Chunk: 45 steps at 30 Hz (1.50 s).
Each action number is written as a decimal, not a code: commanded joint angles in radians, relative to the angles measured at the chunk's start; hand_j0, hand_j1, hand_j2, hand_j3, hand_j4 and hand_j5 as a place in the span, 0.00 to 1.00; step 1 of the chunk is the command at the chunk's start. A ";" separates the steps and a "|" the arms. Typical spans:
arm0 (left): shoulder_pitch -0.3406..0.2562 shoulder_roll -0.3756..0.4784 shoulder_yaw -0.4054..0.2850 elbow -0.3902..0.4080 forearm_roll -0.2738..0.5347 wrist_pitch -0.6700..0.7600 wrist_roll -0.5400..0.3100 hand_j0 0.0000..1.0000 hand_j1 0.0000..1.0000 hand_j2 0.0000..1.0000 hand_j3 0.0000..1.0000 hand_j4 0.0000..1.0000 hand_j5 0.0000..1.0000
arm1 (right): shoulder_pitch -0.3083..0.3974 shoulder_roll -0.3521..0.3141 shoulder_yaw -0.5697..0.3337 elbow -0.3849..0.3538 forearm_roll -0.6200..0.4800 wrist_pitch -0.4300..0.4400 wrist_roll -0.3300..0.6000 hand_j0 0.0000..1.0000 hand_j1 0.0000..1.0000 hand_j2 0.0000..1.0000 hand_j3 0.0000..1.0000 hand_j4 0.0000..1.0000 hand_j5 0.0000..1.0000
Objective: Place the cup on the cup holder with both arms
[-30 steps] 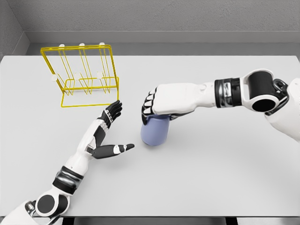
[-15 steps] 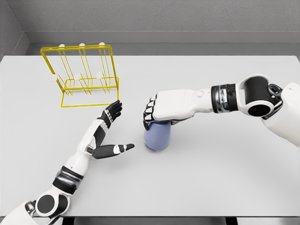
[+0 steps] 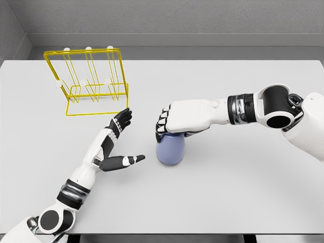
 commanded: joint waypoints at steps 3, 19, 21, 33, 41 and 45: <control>0.000 0.000 0.000 -0.001 -0.002 0.000 0.000 1.00 1.00 1.00 1.00 1.00 1.00 | 0.002 0.000 -0.001 0.003 0.011 0.003 -0.001 0.66 0.66 0.66 0.66 0.66 0.66; 0.012 0.002 -0.002 -0.001 -0.002 -0.003 0.000 1.00 1.00 1.00 1.00 1.00 1.00 | 0.008 0.013 -0.001 0.006 0.056 0.003 -0.001 0.82 0.82 0.82 0.82 0.82 0.82; 0.012 0.002 -0.002 -0.001 -0.002 -0.003 0.000 1.00 1.00 1.00 1.00 1.00 1.00 | 0.009 0.017 -0.001 0.006 0.056 0.003 -0.001 0.85 0.85 0.85 0.85 0.85 0.85; 0.012 0.002 0.015 -0.001 0.000 0.001 -0.002 1.00 1.00 1.00 1.00 1.00 1.00 | 0.008 0.033 -0.001 0.051 0.080 0.003 -0.001 1.00 1.00 1.00 1.00 1.00 1.00; 0.012 0.002 0.014 -0.001 -0.002 -0.002 -0.003 1.00 1.00 1.00 1.00 1.00 1.00 | 0.000 -0.036 -0.024 0.069 0.091 0.003 -0.001 1.00 1.00 1.00 1.00 1.00 1.00; 0.014 0.002 0.020 -0.001 -0.008 0.004 -0.002 1.00 1.00 1.00 1.00 1.00 1.00 | 0.009 -0.144 -0.125 0.074 0.088 0.003 -0.001 1.00 1.00 1.00 1.00 1.00 1.00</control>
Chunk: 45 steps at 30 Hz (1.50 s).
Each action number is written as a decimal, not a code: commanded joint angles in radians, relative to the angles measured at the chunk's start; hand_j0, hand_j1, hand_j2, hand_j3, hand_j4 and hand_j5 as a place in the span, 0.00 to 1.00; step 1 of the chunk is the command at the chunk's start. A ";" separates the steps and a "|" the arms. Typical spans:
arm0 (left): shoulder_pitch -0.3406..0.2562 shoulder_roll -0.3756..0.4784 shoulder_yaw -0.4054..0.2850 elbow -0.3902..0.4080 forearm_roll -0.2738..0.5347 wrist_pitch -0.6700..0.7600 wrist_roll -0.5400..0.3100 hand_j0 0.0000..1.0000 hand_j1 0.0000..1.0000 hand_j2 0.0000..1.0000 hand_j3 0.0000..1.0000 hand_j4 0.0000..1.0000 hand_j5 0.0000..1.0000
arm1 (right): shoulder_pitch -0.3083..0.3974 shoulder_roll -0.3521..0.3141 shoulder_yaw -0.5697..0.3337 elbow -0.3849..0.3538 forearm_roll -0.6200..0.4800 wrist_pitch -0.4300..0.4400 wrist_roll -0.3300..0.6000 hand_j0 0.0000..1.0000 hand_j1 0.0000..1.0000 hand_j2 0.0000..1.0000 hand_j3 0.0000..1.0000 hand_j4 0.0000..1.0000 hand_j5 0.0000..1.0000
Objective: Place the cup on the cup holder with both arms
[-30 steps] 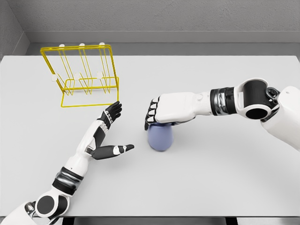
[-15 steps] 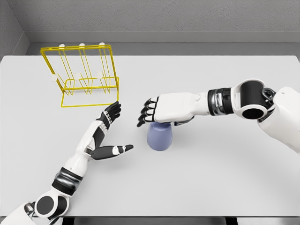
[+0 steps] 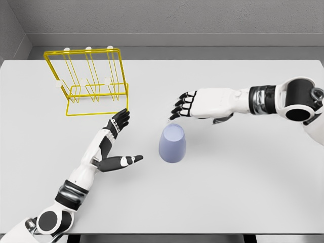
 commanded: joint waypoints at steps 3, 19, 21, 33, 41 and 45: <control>-0.002 0.000 0.004 0.002 -0.011 0.009 0.001 1.00 1.00 1.00 1.00 1.00 1.00 | -0.008 -0.062 -0.051 0.097 -0.005 0.003 0.000 1.00 1.00 1.00 1.00 1.00 1.00; 0.005 -0.127 -0.010 0.029 -0.128 0.159 0.015 1.00 1.00 1.00 1.00 1.00 1.00 | 0.032 -0.196 -0.102 0.128 -0.034 0.003 0.000 1.00 1.00 1.00 1.00 1.00 1.00; 0.005 -0.145 -0.011 0.030 -0.160 0.161 0.013 1.00 1.00 1.00 1.00 1.00 1.00 | 0.032 -0.218 -0.094 0.130 -0.037 0.003 0.000 1.00 1.00 1.00 1.00 1.00 1.00; 0.005 -0.190 -0.010 0.033 -0.175 0.202 0.012 1.00 1.00 1.00 1.00 1.00 1.00 | 0.087 -0.224 -0.158 0.163 -0.183 0.003 0.000 1.00 1.00 1.00 1.00 1.00 1.00; -0.002 -0.248 -0.011 0.033 -0.180 0.213 0.010 1.00 1.00 1.00 1.00 1.00 1.00 | 0.124 -0.230 -0.158 0.171 -0.183 0.003 0.000 1.00 1.00 1.00 1.00 1.00 1.00; -0.005 -0.259 -0.011 0.033 -0.181 0.227 0.010 1.00 1.00 1.00 1.00 1.00 1.00 | 0.149 -0.250 -0.166 0.168 -0.183 0.003 0.000 1.00 1.00 1.00 1.00 1.00 1.00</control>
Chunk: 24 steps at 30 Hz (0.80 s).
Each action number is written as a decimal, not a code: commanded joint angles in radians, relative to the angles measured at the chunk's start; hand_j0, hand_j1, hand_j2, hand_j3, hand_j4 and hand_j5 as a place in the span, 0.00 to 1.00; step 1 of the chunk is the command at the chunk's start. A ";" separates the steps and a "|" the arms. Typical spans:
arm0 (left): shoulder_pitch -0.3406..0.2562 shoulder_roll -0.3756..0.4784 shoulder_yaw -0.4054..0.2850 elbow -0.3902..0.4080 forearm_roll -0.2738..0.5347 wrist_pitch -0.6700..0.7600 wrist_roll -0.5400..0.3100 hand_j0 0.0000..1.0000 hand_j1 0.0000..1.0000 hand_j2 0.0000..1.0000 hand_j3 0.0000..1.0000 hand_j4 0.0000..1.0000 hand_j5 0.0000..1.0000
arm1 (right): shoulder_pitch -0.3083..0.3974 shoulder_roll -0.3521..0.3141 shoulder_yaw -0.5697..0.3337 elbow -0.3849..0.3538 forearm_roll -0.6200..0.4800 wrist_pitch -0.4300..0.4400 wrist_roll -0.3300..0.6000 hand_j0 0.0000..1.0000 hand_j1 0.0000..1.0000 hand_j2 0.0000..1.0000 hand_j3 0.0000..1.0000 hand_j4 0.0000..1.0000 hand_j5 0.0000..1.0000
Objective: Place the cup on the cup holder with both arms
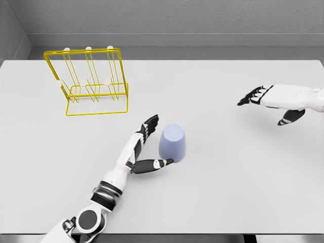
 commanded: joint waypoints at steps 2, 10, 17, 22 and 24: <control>0.000 -0.009 -0.003 -0.001 -0.004 0.010 0.000 1.00 1.00 1.00 1.00 1.00 1.00 | 0.011 -0.013 -0.013 -0.005 -0.006 0.003 0.000 1.00 1.00 1.00 1.00 1.00 1.00; -0.005 -0.018 -0.004 0.001 -0.004 0.021 0.000 1.00 1.00 1.00 1.00 1.00 1.00 | 0.034 -0.018 -0.060 -0.006 -0.006 0.003 0.000 1.00 1.00 1.00 1.00 1.00 1.00; -0.006 -0.023 -0.004 0.001 -0.004 0.050 -0.002 1.00 1.00 1.00 1.00 1.00 1.00 | 0.061 -0.016 -0.057 -0.031 -0.038 0.003 0.000 1.00 1.00 1.00 1.00 1.00 1.00; -0.008 -0.032 -0.006 0.004 -0.006 0.074 -0.002 1.00 1.00 1.00 1.00 1.00 1.00 | 0.055 -0.015 -0.060 -0.032 -0.067 0.003 0.000 1.00 1.00 1.00 1.00 1.00 1.00; -0.009 -0.037 -0.006 0.009 -0.006 0.074 -0.002 1.00 1.00 1.00 1.00 1.00 1.00 | 0.058 -0.018 -0.060 -0.035 -0.067 0.003 0.000 1.00 1.00 1.00 1.00 1.00 1.00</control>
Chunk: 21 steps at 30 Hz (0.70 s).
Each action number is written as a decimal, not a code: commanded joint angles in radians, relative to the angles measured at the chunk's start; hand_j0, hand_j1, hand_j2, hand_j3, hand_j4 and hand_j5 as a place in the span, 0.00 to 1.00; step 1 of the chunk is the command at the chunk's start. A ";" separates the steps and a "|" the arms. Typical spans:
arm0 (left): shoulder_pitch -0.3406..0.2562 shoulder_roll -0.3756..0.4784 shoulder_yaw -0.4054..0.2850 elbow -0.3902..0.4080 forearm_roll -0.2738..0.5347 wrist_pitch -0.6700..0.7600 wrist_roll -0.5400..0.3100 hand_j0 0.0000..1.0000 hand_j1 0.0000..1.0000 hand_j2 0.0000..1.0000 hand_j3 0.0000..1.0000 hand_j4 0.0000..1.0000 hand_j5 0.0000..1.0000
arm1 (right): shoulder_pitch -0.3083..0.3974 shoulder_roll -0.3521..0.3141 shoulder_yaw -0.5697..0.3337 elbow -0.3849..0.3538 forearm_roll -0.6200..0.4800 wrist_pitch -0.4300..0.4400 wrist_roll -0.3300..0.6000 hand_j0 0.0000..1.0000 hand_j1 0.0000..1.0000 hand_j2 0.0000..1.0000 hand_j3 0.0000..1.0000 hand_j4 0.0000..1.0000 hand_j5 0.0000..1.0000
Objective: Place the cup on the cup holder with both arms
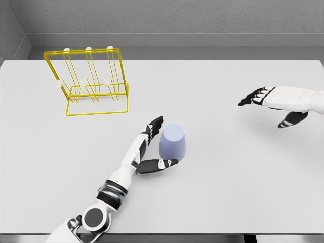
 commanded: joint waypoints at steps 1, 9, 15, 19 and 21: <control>0.000 -0.006 0.000 0.002 -0.003 0.005 0.000 1.00 1.00 1.00 1.00 1.00 1.00 | 0.005 -0.002 0.000 -0.003 -0.010 0.003 0.000 1.00 1.00 1.00 1.00 1.00 1.00; -0.028 -0.019 -0.014 0.012 -0.003 0.012 -0.002 1.00 1.00 1.00 1.00 1.00 1.00 | 0.026 0.018 -0.001 -0.055 -0.010 0.003 0.000 1.00 1.00 1.00 1.00 1.00 1.00; -0.035 -0.029 -0.016 0.019 -0.003 0.013 -0.003 1.00 1.00 1.00 1.00 1.00 1.00 | 0.029 0.042 0.002 -0.052 -0.010 0.003 0.000 1.00 1.00 1.00 1.00 1.00 1.00; -0.060 -0.030 -0.034 0.033 -0.003 0.015 -0.005 1.00 1.00 1.00 1.00 1.00 1.00 | 0.029 0.042 0.002 -0.050 -0.010 0.003 0.000 1.00 1.00 1.00 1.00 1.00 1.00; -0.060 -0.030 -0.034 0.033 -0.003 0.015 -0.005 1.00 1.00 1.00 1.00 1.00 1.00 | 0.028 0.039 -0.001 -0.046 -0.010 0.003 0.000 1.00 1.00 1.00 1.00 1.00 1.00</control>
